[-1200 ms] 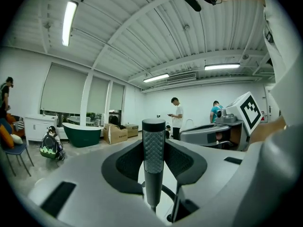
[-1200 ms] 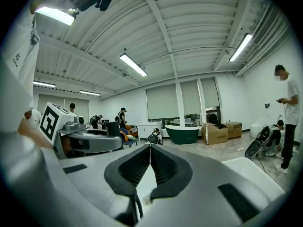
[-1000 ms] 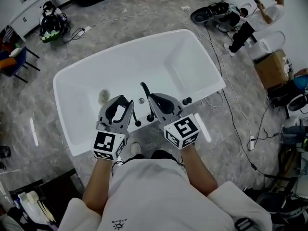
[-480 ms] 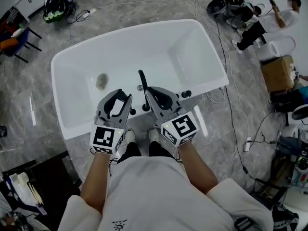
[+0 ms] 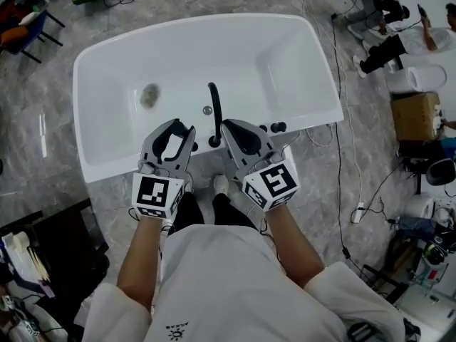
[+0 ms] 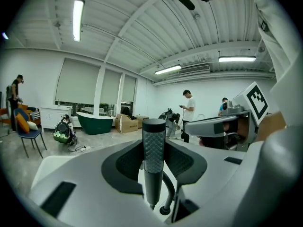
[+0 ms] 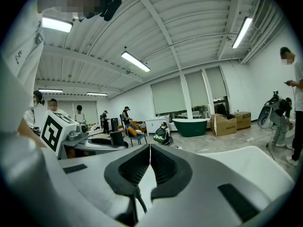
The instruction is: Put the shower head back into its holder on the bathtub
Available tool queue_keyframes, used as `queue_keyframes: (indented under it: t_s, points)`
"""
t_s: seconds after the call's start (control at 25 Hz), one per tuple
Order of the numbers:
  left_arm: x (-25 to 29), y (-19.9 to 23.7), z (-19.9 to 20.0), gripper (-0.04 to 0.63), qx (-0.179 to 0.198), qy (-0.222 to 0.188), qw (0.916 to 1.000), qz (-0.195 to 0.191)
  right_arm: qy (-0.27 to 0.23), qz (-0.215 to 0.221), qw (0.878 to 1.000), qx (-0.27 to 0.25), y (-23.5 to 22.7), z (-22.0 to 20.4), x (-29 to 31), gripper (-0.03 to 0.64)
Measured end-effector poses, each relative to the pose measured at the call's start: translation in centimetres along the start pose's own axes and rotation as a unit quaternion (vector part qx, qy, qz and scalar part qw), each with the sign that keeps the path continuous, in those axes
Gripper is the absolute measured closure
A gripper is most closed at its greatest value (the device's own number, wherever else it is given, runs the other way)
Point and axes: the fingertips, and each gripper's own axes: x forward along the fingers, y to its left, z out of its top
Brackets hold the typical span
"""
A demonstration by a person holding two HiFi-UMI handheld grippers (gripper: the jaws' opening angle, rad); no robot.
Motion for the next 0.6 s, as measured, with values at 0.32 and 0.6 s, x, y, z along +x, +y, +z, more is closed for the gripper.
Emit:
queue_keyframes:
  t_s: [0.32, 0.6]
  points:
    - [-0.1, 1.3, -2.9, 0.449, -0.007, 0.013, 0.9998, 0.013, 0.026, 0.005, 1.000, 0.001, 0.3, -3.0, 1.0, 0.598]
    - [0.3, 2.0, -6.1, 0.449, -0.029, 0.034, 0.9989, 0.015, 0.046, 0.001, 0.999, 0.009, -0.3, -5.6, 1.2, 0.598]
